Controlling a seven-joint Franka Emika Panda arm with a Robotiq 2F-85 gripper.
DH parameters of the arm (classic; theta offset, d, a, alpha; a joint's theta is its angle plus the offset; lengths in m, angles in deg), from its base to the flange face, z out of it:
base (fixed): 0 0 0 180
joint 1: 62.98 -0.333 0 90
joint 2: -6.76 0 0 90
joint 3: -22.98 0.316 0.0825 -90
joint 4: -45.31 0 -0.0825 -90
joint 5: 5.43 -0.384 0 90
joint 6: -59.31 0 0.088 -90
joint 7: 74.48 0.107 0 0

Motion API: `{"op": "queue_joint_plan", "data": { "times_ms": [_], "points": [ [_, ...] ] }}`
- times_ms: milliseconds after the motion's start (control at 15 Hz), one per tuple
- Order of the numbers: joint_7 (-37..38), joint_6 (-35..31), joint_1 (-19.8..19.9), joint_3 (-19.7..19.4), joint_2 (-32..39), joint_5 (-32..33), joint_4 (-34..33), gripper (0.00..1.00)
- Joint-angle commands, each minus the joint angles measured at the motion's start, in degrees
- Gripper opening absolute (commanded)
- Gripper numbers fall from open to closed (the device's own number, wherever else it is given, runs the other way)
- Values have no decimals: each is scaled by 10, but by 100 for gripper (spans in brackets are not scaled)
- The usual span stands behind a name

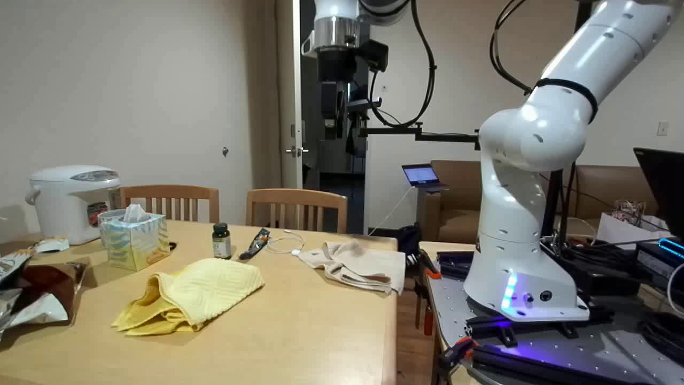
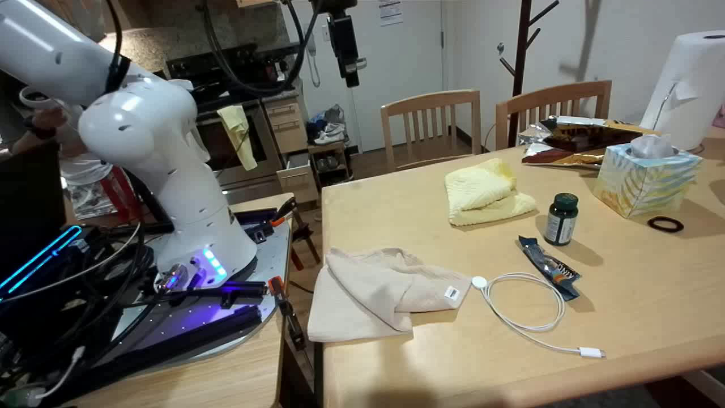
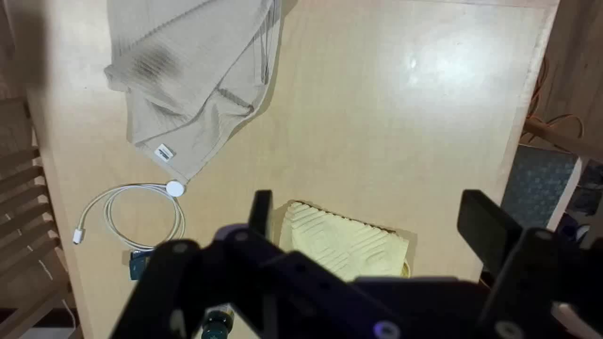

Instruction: Move the towel at the edge closer to the bottle

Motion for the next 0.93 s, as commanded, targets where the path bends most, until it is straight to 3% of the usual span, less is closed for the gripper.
{"op": "queue_joint_plan", "data": {
  "times_ms": [0,400,867],
  "points": [
    [-1,1,2,2,0,-1,-1,100],
    [-1,-4,2,1,-1,-1,1,100],
    [62,-49,34,-7,13,-9,26,100]
  ]
}}
